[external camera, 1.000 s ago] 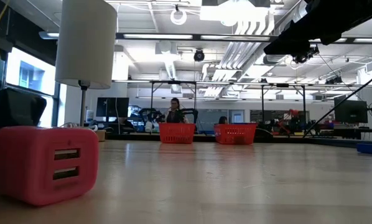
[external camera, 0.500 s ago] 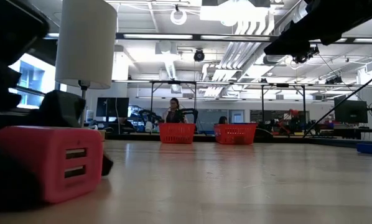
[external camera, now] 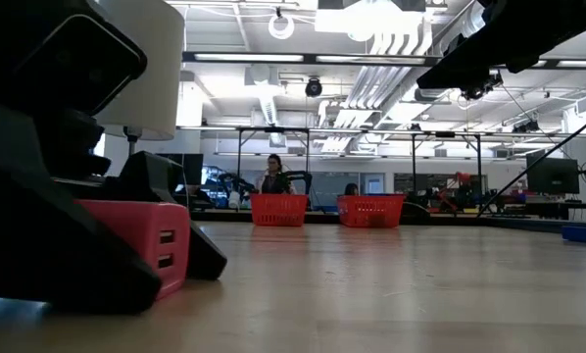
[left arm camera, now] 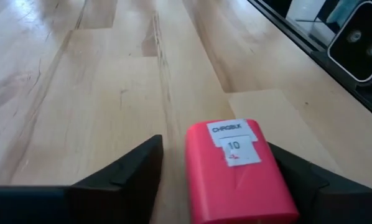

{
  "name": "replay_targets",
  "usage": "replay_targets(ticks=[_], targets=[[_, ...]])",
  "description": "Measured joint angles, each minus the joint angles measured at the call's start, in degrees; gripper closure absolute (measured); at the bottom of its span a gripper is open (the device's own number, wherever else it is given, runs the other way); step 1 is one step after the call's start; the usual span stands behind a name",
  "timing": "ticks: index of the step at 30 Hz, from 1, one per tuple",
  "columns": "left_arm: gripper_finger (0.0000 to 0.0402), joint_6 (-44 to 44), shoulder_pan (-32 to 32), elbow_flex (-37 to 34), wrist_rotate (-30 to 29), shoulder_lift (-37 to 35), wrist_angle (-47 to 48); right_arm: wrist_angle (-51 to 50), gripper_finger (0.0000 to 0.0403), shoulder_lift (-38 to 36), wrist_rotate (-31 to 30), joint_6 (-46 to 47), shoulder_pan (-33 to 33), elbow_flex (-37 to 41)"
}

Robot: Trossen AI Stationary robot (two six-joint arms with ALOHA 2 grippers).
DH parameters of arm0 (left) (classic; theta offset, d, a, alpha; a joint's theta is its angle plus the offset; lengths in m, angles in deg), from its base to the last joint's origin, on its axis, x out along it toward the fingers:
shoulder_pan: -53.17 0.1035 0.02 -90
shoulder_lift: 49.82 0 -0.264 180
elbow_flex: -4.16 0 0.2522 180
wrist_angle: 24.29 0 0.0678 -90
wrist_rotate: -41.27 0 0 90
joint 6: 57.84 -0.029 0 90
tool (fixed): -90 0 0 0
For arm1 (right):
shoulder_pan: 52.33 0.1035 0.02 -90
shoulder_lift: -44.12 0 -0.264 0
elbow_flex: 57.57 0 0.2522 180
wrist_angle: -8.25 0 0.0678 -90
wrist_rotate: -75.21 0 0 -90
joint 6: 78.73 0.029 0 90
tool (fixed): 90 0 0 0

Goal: Pick & Place Office items
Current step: Put the pink charger adapter into the right red bin

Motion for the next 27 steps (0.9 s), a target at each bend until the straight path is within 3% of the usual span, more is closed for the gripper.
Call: replay_targets(ticks=[8,14,21,27], targets=[[0.0258,0.34,0.27,-0.02,-0.51,0.0,0.11,-0.08,0.0172,0.0,1.65,0.28,-0.02,0.0],[0.0258,-0.75,0.96,0.0,0.08,0.0,0.07,-0.16,0.0172,1.0,8.98,2.16,0.04,0.0],[0.0258,-1.46,1.31,0.04,-0.27,0.06,-0.47,0.98,0.0172,8.75,9.15,8.42,0.28,0.02],[0.0258,-3.46,1.4,-0.15,-6.25,-0.27,-2.15,9.87,0.0172,18.64,9.77,9.71,0.31,0.07]])
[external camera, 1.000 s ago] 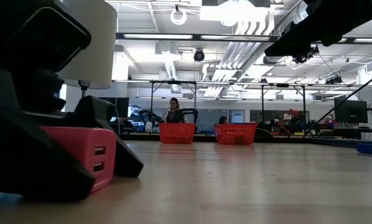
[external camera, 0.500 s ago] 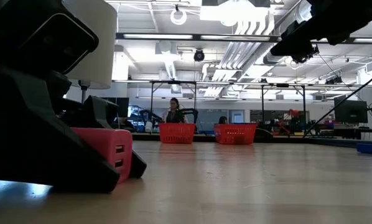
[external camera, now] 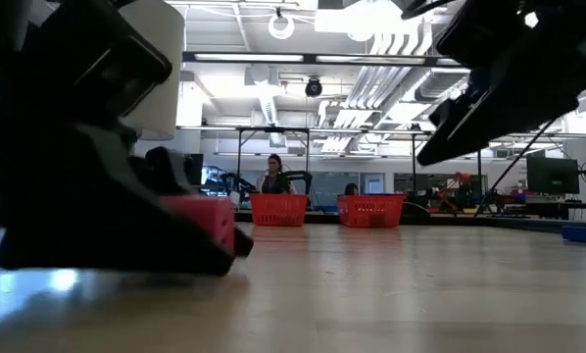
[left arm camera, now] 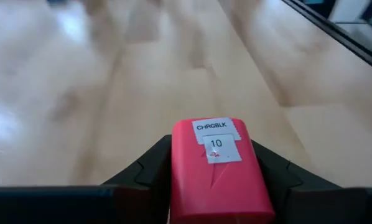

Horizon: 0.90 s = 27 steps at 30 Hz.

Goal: Pick & Place Office items
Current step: Put the pink charger adapter into the right red bin

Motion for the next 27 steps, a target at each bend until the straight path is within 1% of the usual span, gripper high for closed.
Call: replay_targets(ticks=[3,5,8,11,13,17,22,24,27], targets=[[0.0258,-4.03,-0.04,0.02,-5.03,-1.64,-0.88,7.11,0.0172,3.97,0.88,3.15,0.0,0.0],[0.0258,-7.8,-0.32,0.02,-8.35,-2.95,-1.06,11.17,0.0172,5.62,0.52,7.86,-0.23,0.0],[0.0258,-13.92,-0.49,0.04,-13.27,-5.23,-1.29,16.2,0.0172,6.21,0.02,13.34,-1.24,0.0],[0.0258,-18.48,-0.24,0.07,-19.23,-7.09,-1.34,21.28,0.0172,6.24,-0.09,15.87,-2.38,0.0],[0.0258,-21.64,0.64,0.07,-22.17,-8.12,-1.32,25.37,0.0172,6.25,-0.82,17.72,-3.07,0.0],[0.0258,-30.39,2.76,0.53,-23.46,-9.58,-2.55,31.02,0.0172,6.25,-0.78,18.99,-4.99,-0.02],[0.0258,-41.88,5.23,2.94,-23.22,-9.72,-3.24,31.68,0.0172,6.25,0.74,18.77,-7.3,-0.02],[0.0258,-43.62,6.08,3.26,-23.24,-9.72,-3.33,31.64,0.0172,6.25,1.05,17.03,-7.92,-0.02],[0.0258,-42.71,7.18,3.28,-23.06,-9.74,-4.27,31.22,0.0172,6.25,1.11,13.8,-8.57,-0.02]])
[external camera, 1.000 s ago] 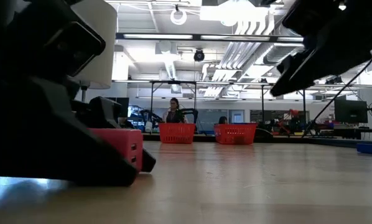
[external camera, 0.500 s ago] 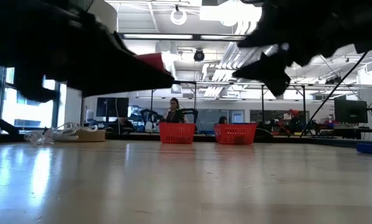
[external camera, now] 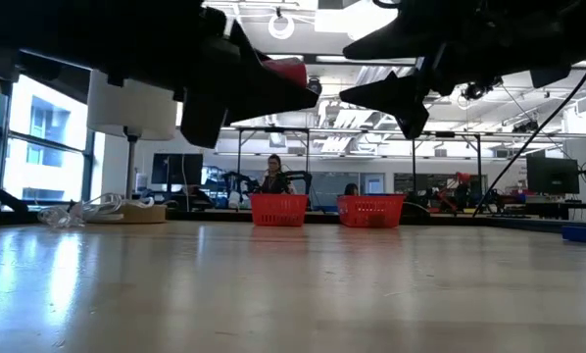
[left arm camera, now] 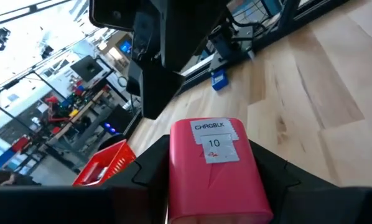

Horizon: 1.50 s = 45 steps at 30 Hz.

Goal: Pick & Place Office items
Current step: Put the pink charger adapter into the right red bin

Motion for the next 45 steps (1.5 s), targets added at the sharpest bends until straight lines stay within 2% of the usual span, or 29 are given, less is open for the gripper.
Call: replay_targets(ticks=[9,12,17,24,30,38,41,45], targets=[[0.0258,-6.92,3.02,0.0,3.33,-0.56,-1.1,0.07,0.0172,0.0,-0.13,-2.81,0.0,0.0],[0.0258,-6.46,4.11,0.0,6.2,-1.04,-1.14,0.04,0.0172,0.0,-0.65,-4.1,0.05,0.0],[0.0258,-5.9,5.28,0.0,8.97,-1.05,-1.11,0.07,0.0172,0.0,-6.47,-3.81,0.05,0.0],[0.0258,-7.25,5.38,0.0,9.53,-3.3,-1.16,-0.09,0.0172,0.0,-6.26,-5.36,0.07,-0.02],[0.0258,-7.62,5.83,0.02,13.47,-3.94,-0.83,1.11,0.0172,0.0,-6.64,-5.25,0.05,-0.04],[0.0258,-7.15,5.95,0.02,13.65,-3.94,1.5,2.68,0.017,0.0,-6.41,-5.52,0.05,-0.09],[0.0258,-7.23,5.95,0.02,13.68,-3.94,1.6,3.06,0.0153,0.0,-6.23,-6.87,0.05,-0.09],[0.0258,-7.23,6.18,0.02,13.66,-3.94,1.6,3.06,0.0096,0.0,-6.03,-7.53,0.05,-0.09]])
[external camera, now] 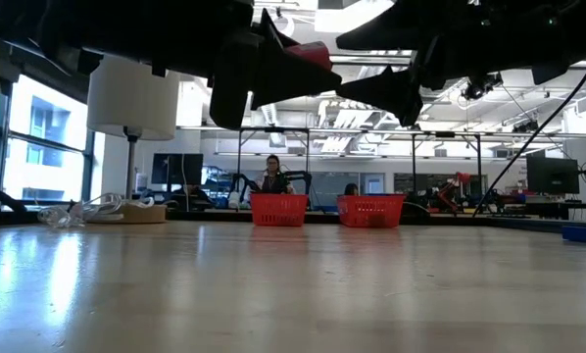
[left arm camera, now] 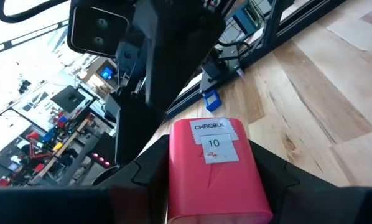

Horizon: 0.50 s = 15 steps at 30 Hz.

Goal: Pick & Place Office items
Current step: Put the pink charger adapter into the right red bin

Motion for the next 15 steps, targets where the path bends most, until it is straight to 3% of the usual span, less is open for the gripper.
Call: replay_targets(ticks=[6,15], targets=[[0.0258,-0.02,0.1,0.0,-0.16,0.0,0.0,-0.59,0.001,0.0,1.02,0.66,0.0,0.0],[0.0258,0.04,0.04,0.0,-0.47,0.0,0.0,-1.43,0.004,0.0,5.07,2.54,1.03,0.02]])
